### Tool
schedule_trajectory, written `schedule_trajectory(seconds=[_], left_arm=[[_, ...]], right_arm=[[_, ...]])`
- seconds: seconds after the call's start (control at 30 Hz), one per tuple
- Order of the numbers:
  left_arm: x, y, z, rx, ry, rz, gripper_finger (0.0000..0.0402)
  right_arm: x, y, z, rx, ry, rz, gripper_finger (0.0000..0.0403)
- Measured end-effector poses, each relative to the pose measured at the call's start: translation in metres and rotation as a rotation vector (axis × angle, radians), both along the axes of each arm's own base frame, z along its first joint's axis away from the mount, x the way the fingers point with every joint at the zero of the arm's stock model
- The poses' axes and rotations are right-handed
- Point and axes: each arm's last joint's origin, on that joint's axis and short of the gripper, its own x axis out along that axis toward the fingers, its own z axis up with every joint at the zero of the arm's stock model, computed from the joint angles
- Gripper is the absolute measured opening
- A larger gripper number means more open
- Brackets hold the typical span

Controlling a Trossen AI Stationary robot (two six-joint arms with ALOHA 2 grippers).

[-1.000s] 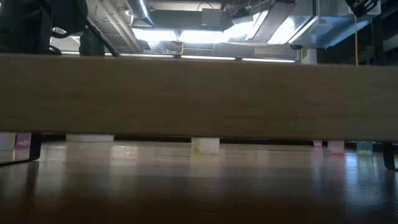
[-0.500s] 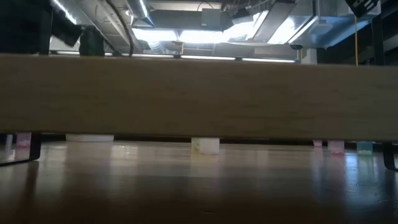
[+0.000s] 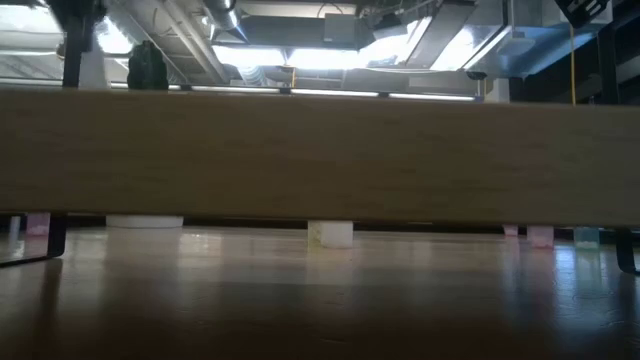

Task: Pick and place medicine bottles onto shelf by color
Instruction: Put the left white pill bottle on the shelf

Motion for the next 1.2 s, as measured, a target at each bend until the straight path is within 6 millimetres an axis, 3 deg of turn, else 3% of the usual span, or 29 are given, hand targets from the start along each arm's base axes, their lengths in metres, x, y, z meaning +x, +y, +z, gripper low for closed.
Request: schedule_trajectory(seconds=[0.27, 0.53, 0.73, 0.93, 1.2], left_arm=[[0.02, 0.003, 0.033, 0.086, -0.053, -0.207, 0.0123], [0.061, 0.001, 0.047, 0.102, -0.034, -0.315, 0.0123], [0.088, 0.001, 0.053, 0.096, -0.035, -0.343, 0.0123], [0.104, -0.002, 0.056, 0.012, -0.043, -0.37, 0.0123], [0.112, -0.029, 0.047, -0.02, -0.012, -0.444, 0.0123]], right_arm=[[0.0, 0.0, 0.0, 0.0, 0.0, 0.0, 0.003], [0.0, 0.0, 0.0, -0.022, 0.0, 0.009, 0.003], [0.0, 0.0, 0.0, -0.144, -0.003, 0.063, 0.003], [0.0, 0.0, 0.0, -0.145, -0.003, 0.064, 0.003], [0.0, 0.0, 0.0, -0.132, -0.007, 0.059, 0.003]])
